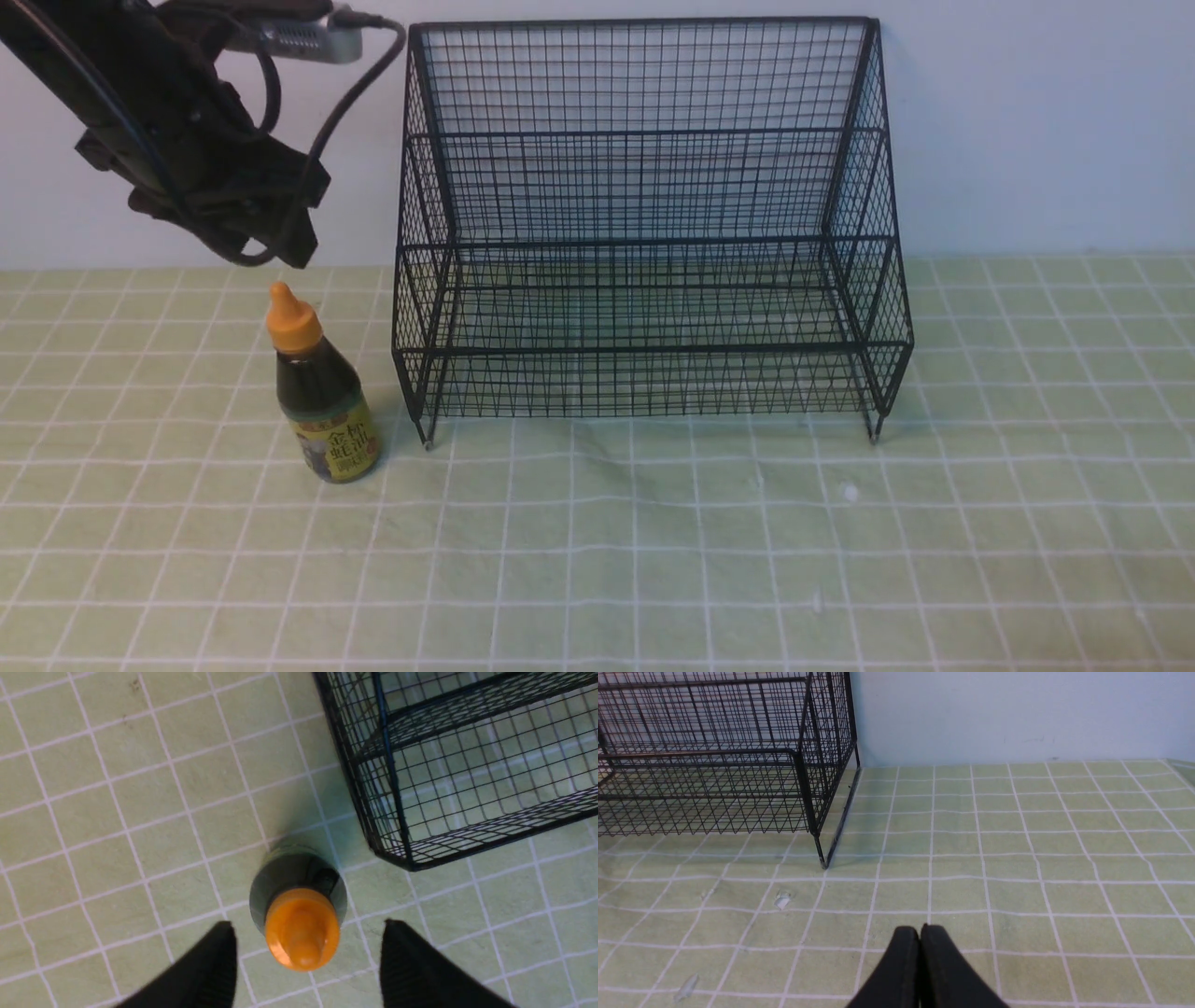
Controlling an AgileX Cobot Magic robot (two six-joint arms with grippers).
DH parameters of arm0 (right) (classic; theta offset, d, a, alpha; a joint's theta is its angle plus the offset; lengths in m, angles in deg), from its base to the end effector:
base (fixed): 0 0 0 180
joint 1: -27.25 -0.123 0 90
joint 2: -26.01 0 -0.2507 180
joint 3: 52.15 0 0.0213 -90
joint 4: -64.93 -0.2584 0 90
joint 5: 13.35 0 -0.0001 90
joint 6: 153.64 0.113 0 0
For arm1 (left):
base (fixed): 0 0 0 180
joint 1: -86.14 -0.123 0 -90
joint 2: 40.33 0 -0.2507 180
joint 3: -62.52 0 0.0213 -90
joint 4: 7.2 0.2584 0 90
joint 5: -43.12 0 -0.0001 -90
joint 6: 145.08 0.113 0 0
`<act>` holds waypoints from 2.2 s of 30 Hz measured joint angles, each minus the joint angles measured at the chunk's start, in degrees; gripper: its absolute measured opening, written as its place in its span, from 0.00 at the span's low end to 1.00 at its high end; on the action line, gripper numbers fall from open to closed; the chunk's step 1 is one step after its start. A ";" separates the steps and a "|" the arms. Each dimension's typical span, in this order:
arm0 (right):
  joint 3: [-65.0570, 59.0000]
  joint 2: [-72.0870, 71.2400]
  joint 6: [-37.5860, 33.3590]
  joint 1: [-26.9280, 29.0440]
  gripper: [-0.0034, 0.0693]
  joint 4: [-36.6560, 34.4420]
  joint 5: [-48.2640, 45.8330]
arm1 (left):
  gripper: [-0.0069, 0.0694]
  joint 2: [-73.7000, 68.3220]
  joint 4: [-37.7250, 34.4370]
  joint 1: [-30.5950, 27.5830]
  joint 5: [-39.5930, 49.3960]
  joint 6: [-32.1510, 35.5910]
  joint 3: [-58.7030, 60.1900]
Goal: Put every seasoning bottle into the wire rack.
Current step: Use the left arm to grab the condiment bottle closest to it, then use the left arm to put the condiment bottle back on the shelf
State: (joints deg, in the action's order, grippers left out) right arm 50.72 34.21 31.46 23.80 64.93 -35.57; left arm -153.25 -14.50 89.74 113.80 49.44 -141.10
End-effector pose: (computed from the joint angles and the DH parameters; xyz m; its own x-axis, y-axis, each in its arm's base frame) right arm 0.1152 0.0069 0.1669 -0.3051 0.0707 -0.9497 -0.0332 0.9958 0.0848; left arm 0.3927 -0.0383 0.2730 -0.8944 0.2647 -0.3607 0.2976 0.9540 -0.0378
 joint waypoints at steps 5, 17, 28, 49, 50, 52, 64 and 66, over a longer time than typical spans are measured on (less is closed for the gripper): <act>0.00 0.00 0.00 0.00 0.03 0.00 0.00 | 0.81 -4.21 0.00 0.06 0.00 0.00 0.00; 0.00 0.00 0.00 0.00 0.03 0.00 0.00 | 0.52 -8.27 2.64 0.55 -0.06 -3.55 0.00; 0.00 0.00 0.00 0.00 0.03 0.00 0.00 | 0.45 -7.90 3.12 0.59 -0.23 -8.47 0.05; 0.00 0.00 0.00 0.00 0.03 0.00 0.00 | 0.45 10.72 1.16 0.61 2.61 -15.54 -6.55; 0.00 0.00 0.00 0.00 0.03 0.00 0.00 | 0.45 11.23 -0.69 0.66 2.61 -15.86 -7.80; 0.00 0.00 0.00 0.00 0.03 0.00 0.00 | 0.45 11.57 -3.86 1.92 2.59 -16.20 -10.17; 0.00 0.00 0.00 0.00 0.03 0.00 0.00 | 0.45 5.01 4.78 15.27 -1.90 -19.20 -10.74; 0.00 0.00 0.00 0.00 0.03 0.00 0.00 | 0.45 2.62 7.29 16.75 -4.61 -20.37 -10.74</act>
State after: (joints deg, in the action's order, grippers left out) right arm 50.72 34.21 31.46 23.80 64.93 -35.57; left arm -150.63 -7.20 106.49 109.19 29.07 -151.84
